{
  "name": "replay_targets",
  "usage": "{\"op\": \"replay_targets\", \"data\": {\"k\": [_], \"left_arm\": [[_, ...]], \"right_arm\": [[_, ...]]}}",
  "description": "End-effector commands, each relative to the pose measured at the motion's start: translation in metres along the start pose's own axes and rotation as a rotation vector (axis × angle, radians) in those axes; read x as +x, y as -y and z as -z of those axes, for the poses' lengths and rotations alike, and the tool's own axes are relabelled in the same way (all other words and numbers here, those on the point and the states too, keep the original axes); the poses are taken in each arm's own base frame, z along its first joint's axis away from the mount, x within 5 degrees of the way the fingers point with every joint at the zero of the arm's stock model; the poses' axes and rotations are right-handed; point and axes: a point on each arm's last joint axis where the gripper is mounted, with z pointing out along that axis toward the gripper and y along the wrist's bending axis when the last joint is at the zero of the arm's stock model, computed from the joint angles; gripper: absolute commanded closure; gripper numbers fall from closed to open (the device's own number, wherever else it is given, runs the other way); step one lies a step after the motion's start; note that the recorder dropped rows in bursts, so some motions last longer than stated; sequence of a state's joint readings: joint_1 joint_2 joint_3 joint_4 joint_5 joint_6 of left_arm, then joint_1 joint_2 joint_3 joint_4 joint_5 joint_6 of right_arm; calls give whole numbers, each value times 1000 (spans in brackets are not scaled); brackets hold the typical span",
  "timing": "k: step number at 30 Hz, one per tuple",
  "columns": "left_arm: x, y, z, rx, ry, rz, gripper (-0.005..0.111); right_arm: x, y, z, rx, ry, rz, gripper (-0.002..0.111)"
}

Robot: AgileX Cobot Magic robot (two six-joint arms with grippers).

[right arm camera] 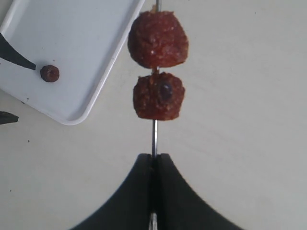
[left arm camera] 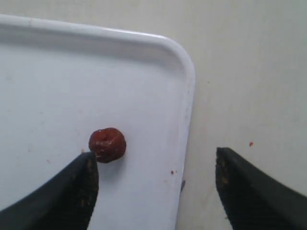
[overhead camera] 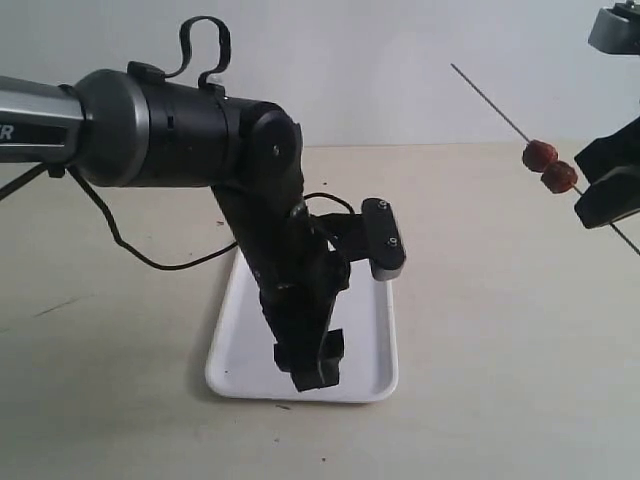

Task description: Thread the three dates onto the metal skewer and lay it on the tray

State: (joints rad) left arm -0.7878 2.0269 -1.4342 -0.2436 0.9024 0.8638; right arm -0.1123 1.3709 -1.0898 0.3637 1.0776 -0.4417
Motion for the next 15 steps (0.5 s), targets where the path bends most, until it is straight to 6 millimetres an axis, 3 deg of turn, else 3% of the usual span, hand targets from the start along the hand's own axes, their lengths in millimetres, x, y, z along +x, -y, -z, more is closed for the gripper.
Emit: {"op": "replay_targets", "data": {"k": [1, 15], "left_arm": [[4, 1, -9, 31, -28, 16, 40], [4, -3, -17, 5, -33, -9, 40]], "right_arm": [[0, 1, 1, 9, 21, 4, 108], [-1, 2, 2, 21, 34, 9, 108]]}}
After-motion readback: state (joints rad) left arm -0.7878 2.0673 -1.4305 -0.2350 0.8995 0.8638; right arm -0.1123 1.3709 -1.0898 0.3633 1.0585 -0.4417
